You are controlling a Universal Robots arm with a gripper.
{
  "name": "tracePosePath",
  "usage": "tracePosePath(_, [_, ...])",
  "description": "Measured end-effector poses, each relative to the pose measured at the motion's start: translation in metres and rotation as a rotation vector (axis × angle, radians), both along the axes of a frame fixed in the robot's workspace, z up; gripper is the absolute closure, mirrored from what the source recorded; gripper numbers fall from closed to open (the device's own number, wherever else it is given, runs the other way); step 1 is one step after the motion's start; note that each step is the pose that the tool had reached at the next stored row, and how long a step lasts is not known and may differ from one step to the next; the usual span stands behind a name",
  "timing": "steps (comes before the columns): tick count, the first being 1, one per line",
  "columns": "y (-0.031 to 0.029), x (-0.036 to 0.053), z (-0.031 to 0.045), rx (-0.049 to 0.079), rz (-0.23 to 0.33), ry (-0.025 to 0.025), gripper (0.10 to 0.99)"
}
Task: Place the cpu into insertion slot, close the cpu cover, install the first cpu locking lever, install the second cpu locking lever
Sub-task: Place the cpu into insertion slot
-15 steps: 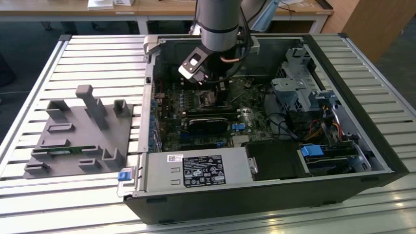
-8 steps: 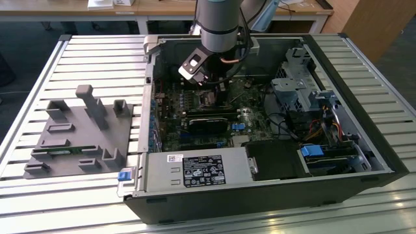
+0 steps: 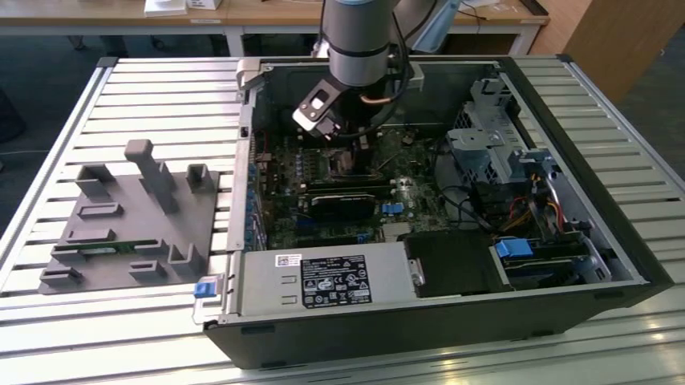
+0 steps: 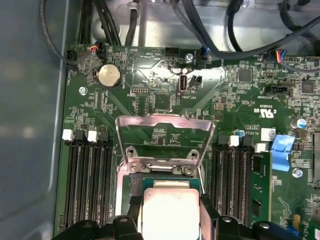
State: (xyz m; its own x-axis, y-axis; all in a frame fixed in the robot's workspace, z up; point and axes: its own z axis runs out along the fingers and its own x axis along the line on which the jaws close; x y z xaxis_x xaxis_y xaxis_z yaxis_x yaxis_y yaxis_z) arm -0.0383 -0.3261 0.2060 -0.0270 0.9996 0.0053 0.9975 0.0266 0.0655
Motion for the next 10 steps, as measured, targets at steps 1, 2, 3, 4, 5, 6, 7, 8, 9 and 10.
tracePosePath(1, [0.0007, -0.0006, -0.0005, -0.001, 0.0, 0.0, 0.545])
tracePosePath(2, [0.0013, -0.0012, -0.0008, -0.001, 0.0, -0.0001, 0.545])
tracePosePath(3, [0.0021, -0.0015, -0.001, -0.001, 0.0, -0.0001, 0.545])
tracePosePath(4, [0.0033, -0.0017, -0.0012, -0.001, 0.0, 0.0, 0.545])
tracePosePath(5, [0.0046, -0.0019, -0.0016, -0.002, 0.0, -0.0001, 0.545])
tracePosePath(6, [0.0056, -0.0021, -0.0025, -0.005, 0.0, -0.0001, 0.545])
tracePosePath(7, [0.0065, -0.0022, -0.0038, -0.009, 0.0, -0.0002, 0.545])
tracePosePath(8, [0.0074, -0.0022, -0.005, -0.014, 0.0, -0.0001, 0.545])
tracePosePath(9, [0.0084, -0.0022, -0.0062, -0.019, 0.0, -0.0002, 0.545])
tracePosePath(10, [0.0093, -0.0022, -0.0072, -0.023, 0.0, -0.0002, 0.545])
